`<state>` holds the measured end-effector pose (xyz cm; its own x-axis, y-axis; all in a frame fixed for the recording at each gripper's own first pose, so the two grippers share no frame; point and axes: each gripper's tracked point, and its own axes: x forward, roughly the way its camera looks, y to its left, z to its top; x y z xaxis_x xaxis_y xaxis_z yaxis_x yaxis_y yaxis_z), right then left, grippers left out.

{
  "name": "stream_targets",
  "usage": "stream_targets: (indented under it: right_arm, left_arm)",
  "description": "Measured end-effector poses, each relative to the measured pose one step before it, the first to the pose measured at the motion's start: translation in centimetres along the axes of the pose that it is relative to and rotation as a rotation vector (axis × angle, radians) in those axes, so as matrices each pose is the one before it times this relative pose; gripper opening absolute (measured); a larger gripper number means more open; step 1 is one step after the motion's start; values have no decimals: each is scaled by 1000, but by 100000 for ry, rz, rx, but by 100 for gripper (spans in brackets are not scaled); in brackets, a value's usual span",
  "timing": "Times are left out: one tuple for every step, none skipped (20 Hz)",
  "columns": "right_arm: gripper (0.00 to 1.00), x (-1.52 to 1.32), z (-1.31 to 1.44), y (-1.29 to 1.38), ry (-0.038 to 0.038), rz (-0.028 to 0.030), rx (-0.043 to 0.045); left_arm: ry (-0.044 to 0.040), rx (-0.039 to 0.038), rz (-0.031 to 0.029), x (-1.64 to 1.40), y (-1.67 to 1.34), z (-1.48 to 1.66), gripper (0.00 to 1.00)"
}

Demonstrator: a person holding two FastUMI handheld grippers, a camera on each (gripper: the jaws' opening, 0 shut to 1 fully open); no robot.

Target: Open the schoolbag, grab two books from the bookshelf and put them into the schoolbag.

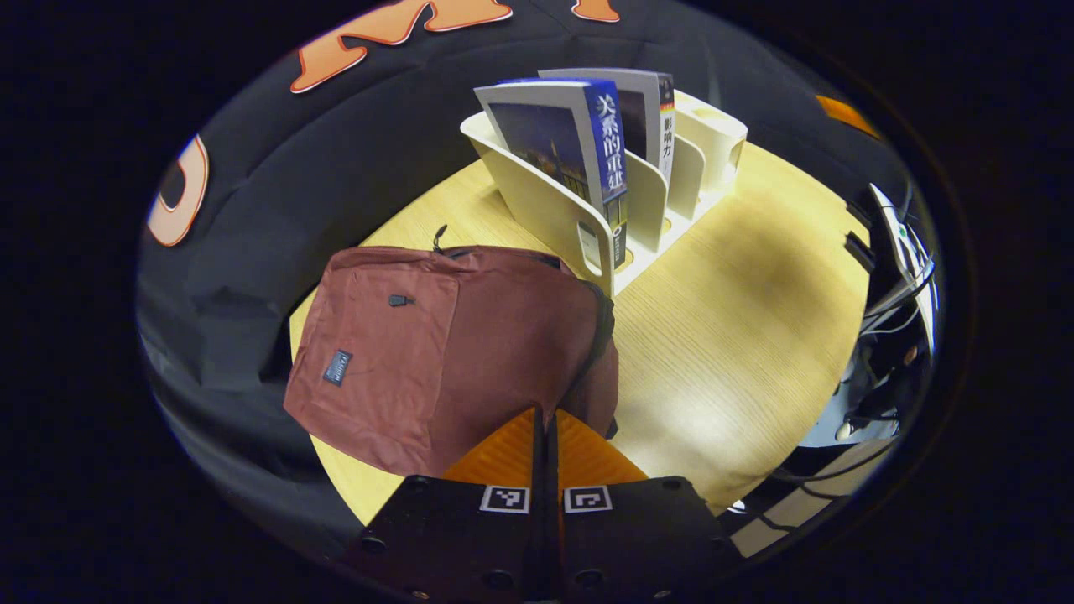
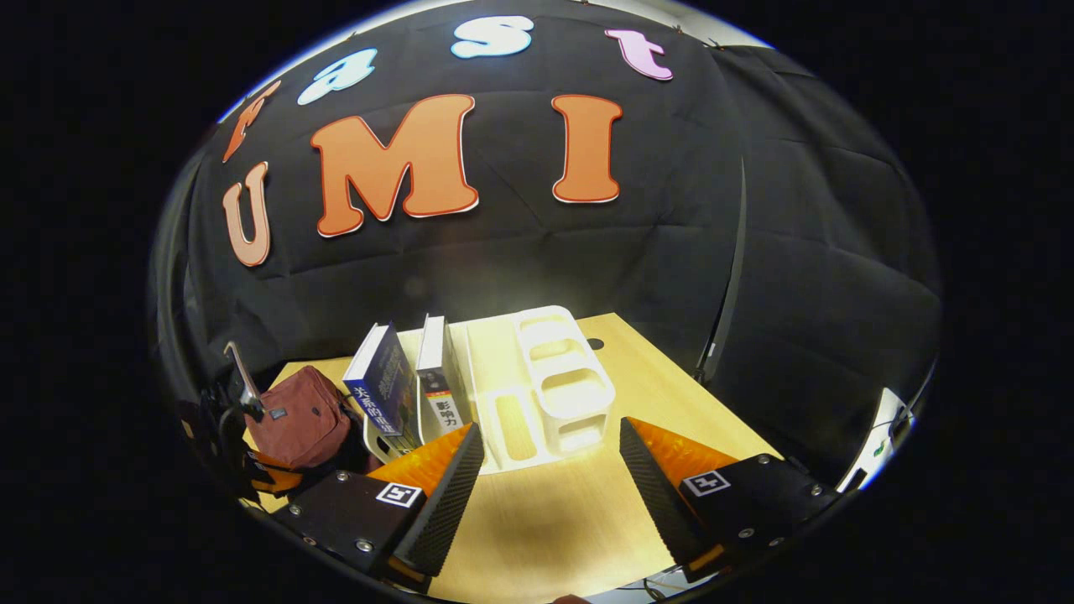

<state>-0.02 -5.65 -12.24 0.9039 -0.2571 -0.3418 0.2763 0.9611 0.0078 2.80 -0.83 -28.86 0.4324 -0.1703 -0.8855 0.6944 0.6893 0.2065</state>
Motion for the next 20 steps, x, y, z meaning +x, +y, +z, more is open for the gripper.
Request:
stream_targets:
  right_arm:
    - [97,-167,-160,781,341,-3,1637]
    - [97,-132,-137,876,359,658,1907]
    - [97,-200,-130,774,295,539,1723]
    - [97,-248,-224,592,198,16,1131]
    - [97,-202,-74,558,257,-157,293]
    - [97,-224,-318,480,375,-174,-157]
    - [97,-219,-233,433,679,-252,-394]
    - [97,-229,-323,317,1185,-677,-566]
    - [97,-188,-253,334,1237,-205,-414]
    - [97,-271,-209,334,1407,-297,-190]
    - [97,-246,-279,472,1778,118,-193]
    - [97,-154,-49,428,933,550,18]
    - [97,-251,114,608,1027,856,-325]
    - [97,-349,264,646,777,910,-764]
    - [97,-122,419,762,1090,982,-1522]
    - [97,-128,568,911,1304,1497,-1982]
    - [97,-135,752,901,1252,1828,-1964]
    - [97,-160,961,1143,921,2917,-1833]
    - [97,20,1076,1237,1741,2606,-2362]
    - [97,357,941,1092,2545,2208,-2876]
  left_arm:
    - [-300,-1096,-1799,-913,796,281,1]
    - [-1082,-969,-2034,-941,817,410,1]
    - [-1468,-857,-1128,-741,955,541,1]
    - [-1729,-79,-284,-596,1129,545,1]
    - [-1489,900,306,-630,1211,568,1]
    - [-1772,1879,1226,-629,1344,617,1]
    - [-1020,1537,1996,-478,1476,287,1]
    - [-1108,1196,1229,-271,1155,408,1]
    - [-1197,622,987,-245,1118,399,1]
    - [-1151,85,576,-231,882,428,1]
    - [-1440,-583,249,-124,769,450,1]
    - [-1462,-783,207,-71,733,508,1]
    - [-1783,-728,473,-60,688,566,1]
    - [-1328,-273,93,240,501,385,1]
    - [-916,-496,-496,40,366,305,1]
    - [-692,-992,-1058,64,202,261,1]
    - [-436,-1213,-985,128,235,130,1]
    - [-67,-974,-824,53,184,-173,1]
    - [149,-612,-595,337,154,-181,1]
    - [305,-533,-821,390,-58,-318,1]
